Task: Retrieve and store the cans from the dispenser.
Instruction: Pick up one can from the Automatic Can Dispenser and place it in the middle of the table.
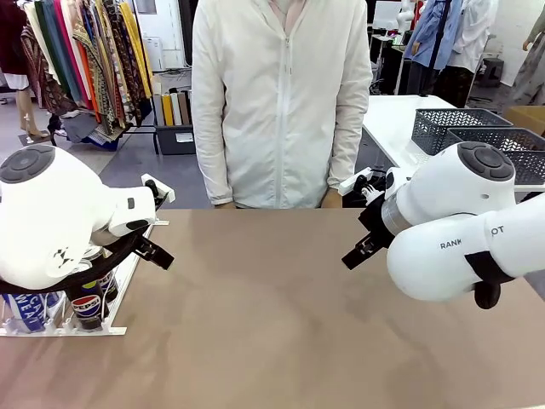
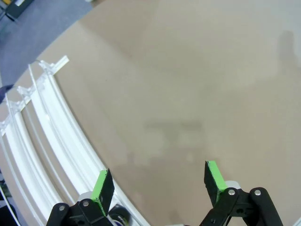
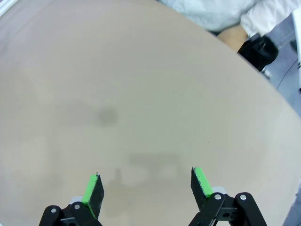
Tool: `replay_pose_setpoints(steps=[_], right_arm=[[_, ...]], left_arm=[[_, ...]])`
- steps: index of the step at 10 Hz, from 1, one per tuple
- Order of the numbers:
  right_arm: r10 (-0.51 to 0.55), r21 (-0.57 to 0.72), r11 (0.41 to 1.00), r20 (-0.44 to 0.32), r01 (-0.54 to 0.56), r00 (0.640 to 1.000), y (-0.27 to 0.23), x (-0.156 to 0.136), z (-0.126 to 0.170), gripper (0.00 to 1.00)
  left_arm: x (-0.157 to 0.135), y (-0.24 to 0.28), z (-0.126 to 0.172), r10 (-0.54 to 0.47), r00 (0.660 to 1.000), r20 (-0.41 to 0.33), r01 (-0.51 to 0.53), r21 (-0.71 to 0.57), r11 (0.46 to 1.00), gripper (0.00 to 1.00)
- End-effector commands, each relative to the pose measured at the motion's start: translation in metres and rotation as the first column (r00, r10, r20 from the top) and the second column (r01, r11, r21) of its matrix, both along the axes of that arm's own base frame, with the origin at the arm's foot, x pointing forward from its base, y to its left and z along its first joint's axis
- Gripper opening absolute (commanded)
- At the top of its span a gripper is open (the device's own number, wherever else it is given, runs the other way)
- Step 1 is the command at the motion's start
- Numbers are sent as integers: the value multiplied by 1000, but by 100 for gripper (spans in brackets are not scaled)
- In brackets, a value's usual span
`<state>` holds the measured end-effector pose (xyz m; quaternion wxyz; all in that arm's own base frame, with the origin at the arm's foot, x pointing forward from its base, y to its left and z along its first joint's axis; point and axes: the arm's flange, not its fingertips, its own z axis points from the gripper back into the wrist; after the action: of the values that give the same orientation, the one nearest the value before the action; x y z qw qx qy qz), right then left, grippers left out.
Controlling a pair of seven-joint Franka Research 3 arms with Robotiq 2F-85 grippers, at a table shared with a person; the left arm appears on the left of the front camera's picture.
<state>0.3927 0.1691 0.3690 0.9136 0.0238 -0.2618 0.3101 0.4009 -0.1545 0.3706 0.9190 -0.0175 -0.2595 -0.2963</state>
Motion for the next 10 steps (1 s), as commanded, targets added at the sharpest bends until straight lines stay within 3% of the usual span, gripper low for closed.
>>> replay_pose_setpoints(steps=[1,2,3,4,5,6,8,9,10], right_arm=[[42,152,988,-188,-13,981,-9,-1,21,100],[14,277,959,-277,66,961,-14,-3,39,100],[-19,373,914,-356,161,934,-19,-8,57,100],[20,491,847,-414,205,910,-33,-18,78,100],[80,602,770,-422,213,903,-60,-35,105,100],[120,676,709,-395,200,911,-91,-56,128,100],[43,766,581,-367,275,929,-169,-86,148,100],[-3,834,455,-350,313,937,-218,-100,145,100],[-49,882,337,-334,330,941,-257,-114,138,100]], left_arm=[[-10,-2,27,-90,980,-177,77,-77,994,100],[-13,-10,45,25,946,-324,-66,-116,991,100],[-16,-13,66,40,924,-382,-126,-204,971,100],[-23,-4,90,-15,906,-423,-129,-310,942,100],[-27,26,123,-104,896,-431,-125,-472,873,100],[-35,67,155,-121,910,-395,-155,-599,786,100],[-47,173,197,-10,946,-323,-260,-780,568,100],[-58,230,198,59,944,-324,-313,-826,468,100],[-65,272,189,108,928,-356,-368,-838,403,100]])
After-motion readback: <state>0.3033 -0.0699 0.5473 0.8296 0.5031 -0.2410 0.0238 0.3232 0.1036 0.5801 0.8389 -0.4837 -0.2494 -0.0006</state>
